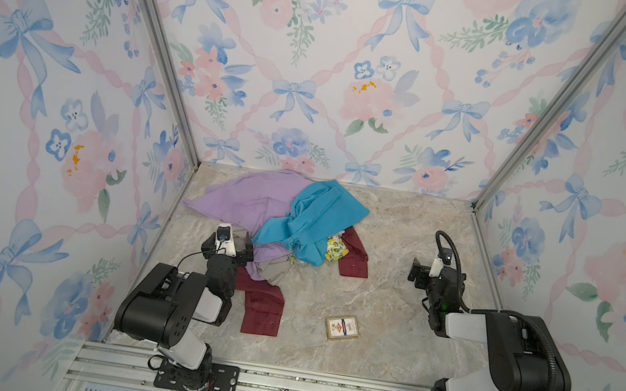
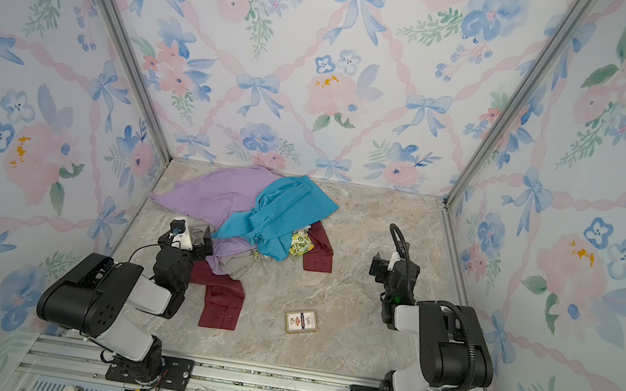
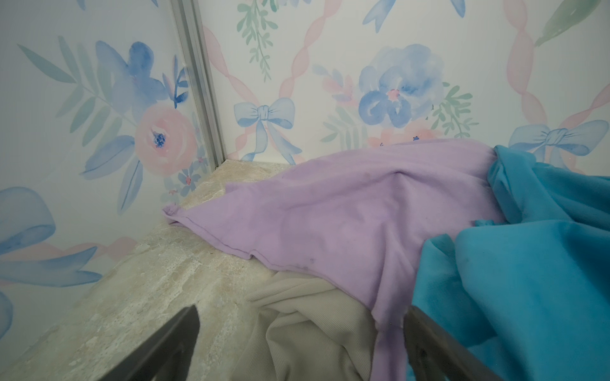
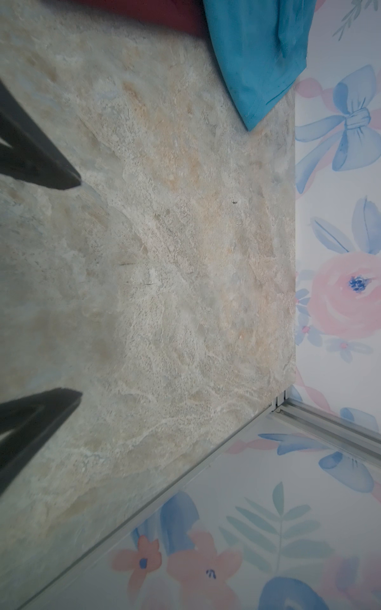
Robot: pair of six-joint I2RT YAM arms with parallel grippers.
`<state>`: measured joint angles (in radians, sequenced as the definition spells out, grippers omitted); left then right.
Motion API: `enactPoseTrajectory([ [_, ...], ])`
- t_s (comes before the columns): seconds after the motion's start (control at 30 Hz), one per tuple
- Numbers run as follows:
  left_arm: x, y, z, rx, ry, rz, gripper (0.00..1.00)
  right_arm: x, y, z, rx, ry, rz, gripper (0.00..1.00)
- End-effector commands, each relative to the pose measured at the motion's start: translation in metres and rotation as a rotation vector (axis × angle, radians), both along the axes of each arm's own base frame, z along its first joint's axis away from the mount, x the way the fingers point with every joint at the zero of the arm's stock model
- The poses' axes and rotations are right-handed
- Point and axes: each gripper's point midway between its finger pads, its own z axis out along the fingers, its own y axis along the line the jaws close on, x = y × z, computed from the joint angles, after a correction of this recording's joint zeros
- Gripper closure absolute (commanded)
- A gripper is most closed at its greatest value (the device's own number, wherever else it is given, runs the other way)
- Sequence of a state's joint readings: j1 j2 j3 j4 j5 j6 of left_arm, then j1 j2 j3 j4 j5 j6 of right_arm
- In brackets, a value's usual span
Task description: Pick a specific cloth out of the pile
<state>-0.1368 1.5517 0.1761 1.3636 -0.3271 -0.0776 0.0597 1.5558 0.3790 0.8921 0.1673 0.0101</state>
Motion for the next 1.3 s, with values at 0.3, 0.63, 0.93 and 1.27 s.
enactPoseTrajectory([
  [0.3, 0.003, -0.002, 0.001, 0.013, 0.002, -0.002, 0.02, 0.005, 0.000, 0.011, -0.005, -0.031, 0.001, 0.03],
  [0.63, -0.006, -0.011, 0.006, 0.056, -0.025, -0.012, 0.02, 0.002, 0.002, 0.013, -0.037, -0.047, -0.021, 0.03],
  [0.93, -0.008, -0.015, 0.006, 0.062, -0.023, -0.034, 0.05, -0.006, 0.008, 0.017, -0.074, -0.093, -0.014, 0.03],
  [1.27, -0.009, -0.017, 0.007, 0.067, -0.024, -0.046, 0.06, -0.015, 0.012, 0.020, -0.095, -0.140, -0.007, 0.03],
])
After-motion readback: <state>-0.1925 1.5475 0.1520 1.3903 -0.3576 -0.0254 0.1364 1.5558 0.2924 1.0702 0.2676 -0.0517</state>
